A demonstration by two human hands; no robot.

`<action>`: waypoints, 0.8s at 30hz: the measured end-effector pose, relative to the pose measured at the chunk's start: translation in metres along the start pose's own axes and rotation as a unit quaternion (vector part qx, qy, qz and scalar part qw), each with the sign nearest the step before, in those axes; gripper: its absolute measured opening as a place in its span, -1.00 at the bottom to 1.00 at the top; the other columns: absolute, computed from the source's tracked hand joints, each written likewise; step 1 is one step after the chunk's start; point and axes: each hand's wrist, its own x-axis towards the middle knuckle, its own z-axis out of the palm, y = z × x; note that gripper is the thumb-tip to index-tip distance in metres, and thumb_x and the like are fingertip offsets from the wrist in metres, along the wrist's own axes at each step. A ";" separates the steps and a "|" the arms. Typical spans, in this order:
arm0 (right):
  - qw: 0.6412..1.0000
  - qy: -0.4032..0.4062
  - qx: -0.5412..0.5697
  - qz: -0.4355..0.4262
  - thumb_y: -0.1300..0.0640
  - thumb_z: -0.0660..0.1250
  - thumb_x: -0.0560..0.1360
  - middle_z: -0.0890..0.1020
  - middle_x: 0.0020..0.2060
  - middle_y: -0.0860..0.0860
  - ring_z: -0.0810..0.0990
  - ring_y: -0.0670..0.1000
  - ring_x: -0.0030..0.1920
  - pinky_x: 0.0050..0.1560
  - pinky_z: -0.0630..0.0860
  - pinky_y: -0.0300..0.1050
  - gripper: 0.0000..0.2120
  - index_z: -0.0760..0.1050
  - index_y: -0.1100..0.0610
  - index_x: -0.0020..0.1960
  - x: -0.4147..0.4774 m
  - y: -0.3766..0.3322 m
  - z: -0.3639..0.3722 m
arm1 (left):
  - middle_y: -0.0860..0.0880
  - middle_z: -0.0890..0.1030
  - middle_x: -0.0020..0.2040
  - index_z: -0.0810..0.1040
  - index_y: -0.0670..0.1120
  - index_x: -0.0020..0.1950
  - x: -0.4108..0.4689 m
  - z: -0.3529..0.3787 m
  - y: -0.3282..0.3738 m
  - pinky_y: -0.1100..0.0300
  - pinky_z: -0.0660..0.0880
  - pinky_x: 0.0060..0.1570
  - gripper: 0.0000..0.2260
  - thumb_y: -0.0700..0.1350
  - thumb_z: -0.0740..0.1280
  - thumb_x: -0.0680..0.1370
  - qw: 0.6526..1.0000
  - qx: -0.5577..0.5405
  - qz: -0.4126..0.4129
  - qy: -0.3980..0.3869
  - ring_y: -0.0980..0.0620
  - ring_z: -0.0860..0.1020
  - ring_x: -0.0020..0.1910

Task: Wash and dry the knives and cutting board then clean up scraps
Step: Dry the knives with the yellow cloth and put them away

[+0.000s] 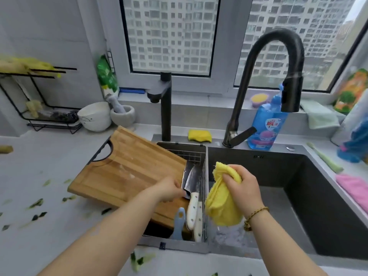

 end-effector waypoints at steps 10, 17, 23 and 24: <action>0.998 0.013 -0.019 0.064 0.27 0.28 0.50 0.45 -0.25 -0.22 0.41 -0.28 -0.22 -0.31 0.31 -0.60 -0.87 0.42 0.05 -0.04 0.019 0.046 -0.020 | 0.02 0.47 -0.09 0.34 -0.06 0.00 0.045 0.056 0.019 0.21 0.33 -0.25 -0.55 0.28 0.32 0.40 0.953 0.299 -0.032 -0.037 0.02 0.44 -0.13; 0.995 0.040 -0.005 0.092 0.28 0.28 0.49 0.47 -0.24 -0.21 0.43 -0.25 -0.21 -0.30 0.32 -0.60 -0.86 0.44 0.07 -0.04 0.021 0.055 -0.026 | 0.06 0.40 -0.26 0.46 -0.06 0.05 0.063 0.072 0.015 0.28 0.28 -0.38 -0.56 0.28 0.28 0.42 0.939 0.339 -0.034 -0.041 0.04 0.45 -0.14; 0.994 0.052 0.001 0.094 0.29 0.28 0.49 0.48 -0.24 -0.21 0.43 -0.26 -0.20 -0.30 0.33 -0.61 -0.85 0.45 0.06 -0.05 0.022 0.056 -0.020 | 0.06 0.40 -0.30 0.36 -0.04 -0.20 0.068 0.063 0.004 0.28 0.36 -0.36 -0.77 0.09 0.31 0.42 0.971 0.229 -0.054 -0.046 0.06 0.46 -0.24; 0.994 0.054 0.005 0.097 0.29 0.28 0.49 0.48 -0.25 -0.21 0.43 -0.25 -0.20 -0.31 0.33 -0.60 -0.85 0.44 0.06 -0.05 0.022 0.055 -0.020 | 0.06 0.40 -0.30 0.37 -0.05 -0.21 0.067 0.059 0.001 0.29 0.35 -0.37 -0.78 0.07 0.31 0.42 0.975 0.210 -0.054 -0.043 0.06 0.45 -0.25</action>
